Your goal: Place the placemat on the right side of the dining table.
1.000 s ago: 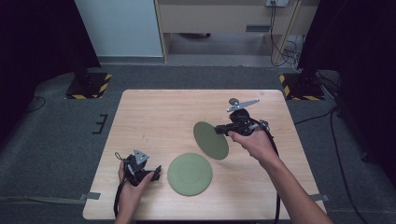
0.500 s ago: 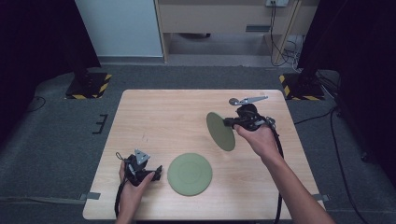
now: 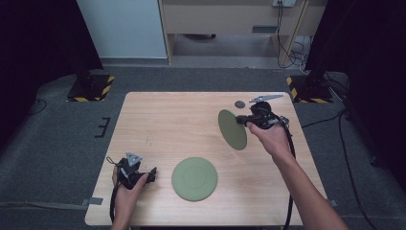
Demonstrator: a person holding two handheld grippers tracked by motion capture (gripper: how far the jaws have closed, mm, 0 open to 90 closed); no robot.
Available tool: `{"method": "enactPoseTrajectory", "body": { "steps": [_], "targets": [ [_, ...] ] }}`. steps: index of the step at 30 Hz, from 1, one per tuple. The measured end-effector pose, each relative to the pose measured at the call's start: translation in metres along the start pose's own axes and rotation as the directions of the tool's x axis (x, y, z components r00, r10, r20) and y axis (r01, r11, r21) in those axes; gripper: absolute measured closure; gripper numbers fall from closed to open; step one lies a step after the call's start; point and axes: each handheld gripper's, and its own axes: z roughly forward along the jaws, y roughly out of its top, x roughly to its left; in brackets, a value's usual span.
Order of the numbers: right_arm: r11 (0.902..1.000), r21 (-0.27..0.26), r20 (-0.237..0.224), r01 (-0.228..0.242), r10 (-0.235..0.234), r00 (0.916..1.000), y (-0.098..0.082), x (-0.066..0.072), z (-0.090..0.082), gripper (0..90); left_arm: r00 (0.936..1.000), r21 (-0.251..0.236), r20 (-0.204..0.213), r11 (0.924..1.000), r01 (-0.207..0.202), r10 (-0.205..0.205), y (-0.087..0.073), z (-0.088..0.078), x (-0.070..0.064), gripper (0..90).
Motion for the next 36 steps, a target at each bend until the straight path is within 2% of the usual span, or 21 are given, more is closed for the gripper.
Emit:
{"method": "enactPoseTrajectory", "body": {
  "steps": [4,11,22,30,36],
  "targets": [
    [0.9999,-0.009,0.017,-0.009,0.009,0.9998,0.003,-0.008,-0.004,86.3,0.9999,0.013,0.0,0.9998,0.014,-0.014,-0.001,0.001,0.003,2.9],
    [0.9995,-0.012,0.051,-0.027,0.028,0.9983,0.005,-0.021,-0.011,86.3,0.9999,0.015,0.0,0.9998,0.016,-0.016,-0.001,0.001,0.003,2.6],
    [0.998,-0.016,0.115,-0.062,0.063,0.9913,0.005,-0.048,-0.022,86.3,0.9998,0.018,0.0,0.9996,0.021,-0.021,0.0,0.002,0.003,2.2],
    [0.9964,-0.011,0.145,-0.084,0.084,0.9858,-0.001,-0.061,-0.021,86.3,0.9999,0.017,0.002,0.9997,0.017,-0.017,0.0,0.002,0.002,2.4],
    [0.9955,-0.009,0.154,-0.094,0.094,0.9836,-0.004,-0.062,-0.018,86.4,0.9999,0.017,0.003,0.9998,0.014,-0.014,0.0,0.003,0.001,2.4]
  ]
}}
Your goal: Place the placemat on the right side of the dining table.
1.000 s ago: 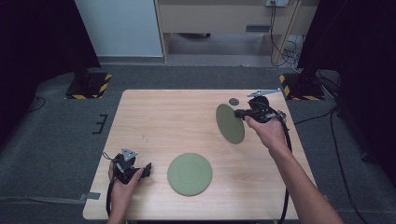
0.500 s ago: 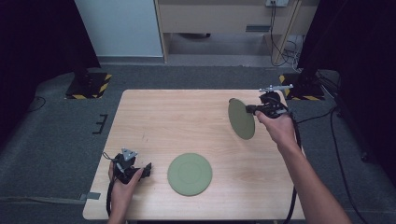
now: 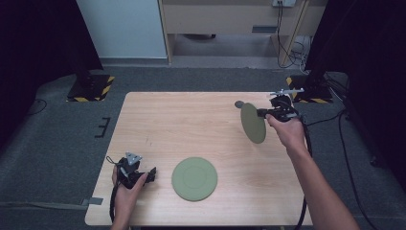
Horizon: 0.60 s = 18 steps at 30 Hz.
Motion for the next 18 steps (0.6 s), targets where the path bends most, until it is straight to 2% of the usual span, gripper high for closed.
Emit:
{"method": "enactPoseTrajectory", "body": {
  "steps": [9,18],
  "targets": [
    [0.9999,0.012,-0.004,-0.004,0.004,1.0,-0.005,0.004,0.006,86.3,1.0,0.0,0.0,1.0,-0.001,0.001,0.0,0.0,0.0,2.4],
    [0.9995,0.017,0.031,-0.025,0.025,0.9992,-0.013,-0.01,0.003,86.3,1.0,-0.001,-0.003,1.0,-0.007,0.007,0.001,0.001,-0.002,2.1]
  ]
}}
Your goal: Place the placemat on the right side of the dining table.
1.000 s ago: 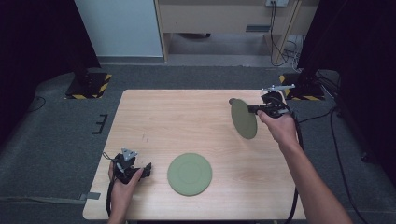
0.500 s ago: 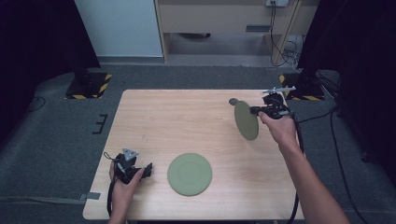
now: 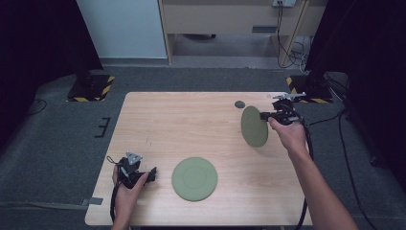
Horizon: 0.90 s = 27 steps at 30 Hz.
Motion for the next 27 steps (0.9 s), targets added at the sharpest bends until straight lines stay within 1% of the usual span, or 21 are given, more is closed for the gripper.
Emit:
{"method": "enactPoseTrajectory", "body": {
  "steps": [2,3,4,9,10,18,22,27],
  "targets": [
    [1.0,0.001,0.016,-0.005,0.004,0.9999,-0.002,-0.005,-0.001,86.2,1.0,-0.002,0.001,1.0,-0.007,0.007,0.001,0.001,-0.002,2.2],
    [1.0,0.001,0.016,-0.005,0.004,0.9999,-0.002,-0.005,-0.001,86.2,1.0,-0.002,0.001,1.0,-0.007,0.007,0.001,0.001,-0.002,2.2],
    [1.0,0.001,0.028,-0.006,0.006,0.9996,-0.004,-0.007,-0.002,86.2,1.0,-0.002,0.0,1.0,-0.008,0.008,0.001,0.001,-0.003,2.2],
    [1.0,0.004,0.045,-0.007,0.007,0.999,-0.006,-0.012,-0.002,86.2,1.0,-0.001,0.001,1.0,-0.007,0.007,0.001,0.001,-0.003,2.2],
    [0.9999,0.007,0.054,-0.01,0.01,0.9985,-0.008,-0.015,-0.003,86.2,1.0,-0.002,0.001,1.0,-0.007,0.007,0.001,0.001,-0.003,2.3],
    [0.9997,0.011,0.077,-0.022,0.021,0.9968,-0.014,-0.026,-0.004,86.2,1.0,-0.001,0.001,1.0,-0.005,0.005,0.001,0.001,-0.003,2.2],
    [0.9992,0.015,0.091,-0.038,0.037,0.9952,-0.019,-0.035,-0.004,86.2,1.0,-0.001,0.0,1.0,-0.006,0.006,0.001,0.001,-0.003,2.2],
    [0.9987,0.02,0.096,-0.046,0.044,0.9944,-0.022,-0.041,-0.004,86.2,1.0,-0.001,0.0,1.0,-0.004,0.004,0.001,0.001,-0.003,2.1]
  ]
}}
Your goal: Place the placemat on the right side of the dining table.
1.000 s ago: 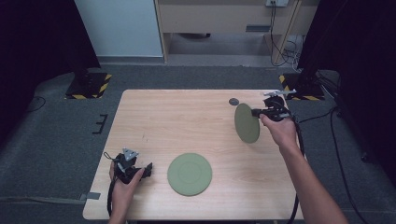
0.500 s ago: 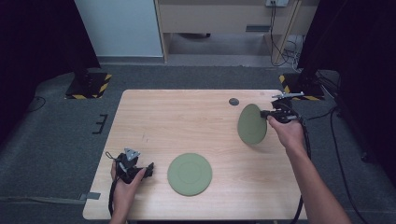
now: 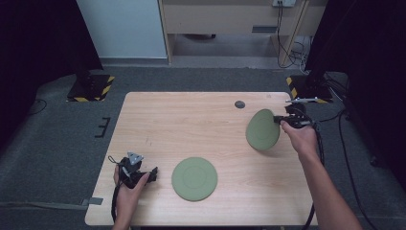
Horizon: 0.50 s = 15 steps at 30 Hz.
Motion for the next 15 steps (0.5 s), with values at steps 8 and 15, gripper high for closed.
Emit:
{"method": "enactPoseTrajectory", "body": {
  "steps": [8,15],
  "targets": [
    [0.9999,0.002,0.008,-0.014,0.014,0.9999,-0.003,-0.007,0.001,86.2,1.0,-0.001,0.001,1.0,0.001,-0.001,0.0,0.001,0.0,2.1],
    [0.9996,0.009,0.015,-0.027,0.027,0.9995,-0.008,-0.015,0.005,86.2,1.0,0.0,0.004,1.0,0.002,-0.002,0.0,0.001,0.0,2.3]
  ]
}}
